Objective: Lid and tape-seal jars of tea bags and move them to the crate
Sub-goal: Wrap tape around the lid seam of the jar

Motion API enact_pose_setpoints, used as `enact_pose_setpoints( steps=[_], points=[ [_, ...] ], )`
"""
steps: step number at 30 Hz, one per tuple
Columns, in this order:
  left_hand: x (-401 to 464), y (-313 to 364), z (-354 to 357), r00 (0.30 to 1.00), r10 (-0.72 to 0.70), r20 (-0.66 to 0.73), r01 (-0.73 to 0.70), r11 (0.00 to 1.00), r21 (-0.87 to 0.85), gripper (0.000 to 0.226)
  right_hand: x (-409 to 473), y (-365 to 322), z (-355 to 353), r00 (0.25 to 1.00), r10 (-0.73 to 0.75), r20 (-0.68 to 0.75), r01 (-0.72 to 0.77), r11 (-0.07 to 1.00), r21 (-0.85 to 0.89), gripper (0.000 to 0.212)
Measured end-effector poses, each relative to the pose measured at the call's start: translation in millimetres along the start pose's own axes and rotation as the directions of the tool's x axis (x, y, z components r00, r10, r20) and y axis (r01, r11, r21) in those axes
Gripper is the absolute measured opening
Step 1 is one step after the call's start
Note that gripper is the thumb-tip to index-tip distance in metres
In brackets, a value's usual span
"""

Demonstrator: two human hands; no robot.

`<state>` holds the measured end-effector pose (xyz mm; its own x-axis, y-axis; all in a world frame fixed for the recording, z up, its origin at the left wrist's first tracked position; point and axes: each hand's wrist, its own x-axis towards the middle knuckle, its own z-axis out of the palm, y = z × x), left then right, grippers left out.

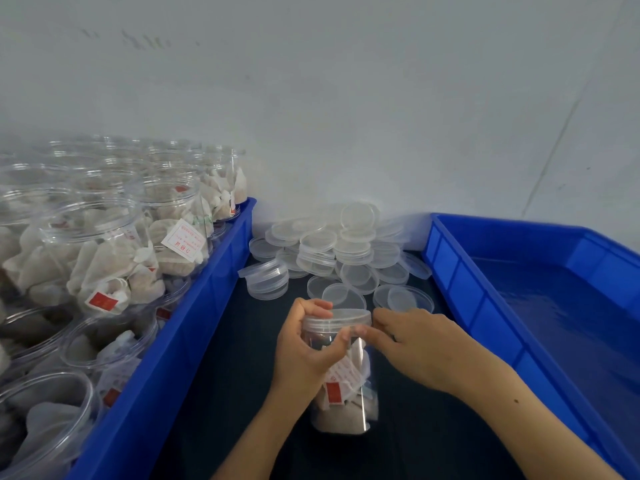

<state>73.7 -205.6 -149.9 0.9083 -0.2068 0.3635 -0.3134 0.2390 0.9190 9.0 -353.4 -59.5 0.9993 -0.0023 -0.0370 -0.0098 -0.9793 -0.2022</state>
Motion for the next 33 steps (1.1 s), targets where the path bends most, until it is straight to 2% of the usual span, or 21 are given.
enact_pose_setpoints(
  steps=[3, 12, 14, 18, 20, 23, 25, 26, 27, 30, 31, 33],
  points=[
    [6.0, -2.4, -5.5, 0.999, -0.016, 0.05, 0.018, 0.999, -0.05, 0.049, 1.7, 1.8, -4.2, 0.998, -0.006, 0.068, -0.001, 0.994, 0.105, 0.04],
    [16.3, -12.1, -15.2, 0.988, -0.061, 0.139, 0.081, 0.986, -0.148, 0.042, 12.1, 5.2, -0.4, 0.994, 0.047, 0.096, -0.06, 0.989, 0.134, 0.051],
    [17.3, -12.0, -17.3, 0.986, -0.058, 0.157, 0.082, 0.985, -0.154, 0.042, 12.8, 4.6, 0.0, 0.998, 0.04, 0.057, -0.046, 0.994, 0.102, 0.055],
    [19.2, -12.0, -18.2, 0.985, -0.053, 0.162, 0.079, 0.985, -0.155, 0.042, 16.8, 5.3, -7.0, 0.998, -0.036, -0.055, 0.03, 0.995, -0.096, 0.068],
    [19.0, -12.1, -17.6, 0.985, -0.057, 0.162, 0.083, 0.984, -0.157, 0.042, 12.6, 5.3, -7.2, 0.994, -0.062, -0.088, 0.049, 0.989, -0.14, 0.076],
    [18.3, -12.3, -17.9, 0.989, -0.058, 0.135, 0.078, 0.985, -0.155, 0.046, 1.9, 4.9, -1.6, 0.967, -0.059, -0.248, 0.038, 0.996, -0.086, 0.073],
    [17.7, -11.6, -17.4, 0.991, -0.056, 0.121, 0.074, 0.986, -0.149, 0.047, -0.5, 4.6, 1.2, 0.949, -0.066, -0.309, 0.052, 0.997, -0.05, 0.069],
    [17.4, -11.3, -16.9, 0.991, -0.058, 0.119, 0.076, 0.986, -0.152, 0.048, -1.2, 3.7, 2.4, 0.942, -0.061, -0.33, 0.053, 0.998, -0.03, 0.074],
    [16.9, -11.2, -16.2, 0.991, -0.06, 0.119, 0.078, 0.985, -0.155, 0.048, -2.2, 2.9, 3.2, 0.946, -0.047, -0.321, 0.036, 0.999, -0.04, 0.078],
    [16.1, -10.8, -15.6, 0.991, -0.054, 0.12, 0.072, 0.986, -0.153, 0.048, -2.1, 4.2, 0.6, 0.949, -0.027, -0.314, -0.008, 0.994, -0.109, 0.072],
    [15.8, -11.0, -15.8, 0.991, -0.052, 0.122, 0.07, 0.986, -0.151, 0.048, -1.0, 2.5, -1.8, 0.953, -0.043, -0.301, -0.001, 0.99, -0.144, 0.077],
    [15.4, -12.1, -16.6, 0.991, -0.05, 0.124, 0.069, 0.986, -0.149, 0.047, 3.1, 3.0, -2.3, 0.972, -0.053, -0.23, 0.013, 0.984, -0.175, 0.078]
  ],
)
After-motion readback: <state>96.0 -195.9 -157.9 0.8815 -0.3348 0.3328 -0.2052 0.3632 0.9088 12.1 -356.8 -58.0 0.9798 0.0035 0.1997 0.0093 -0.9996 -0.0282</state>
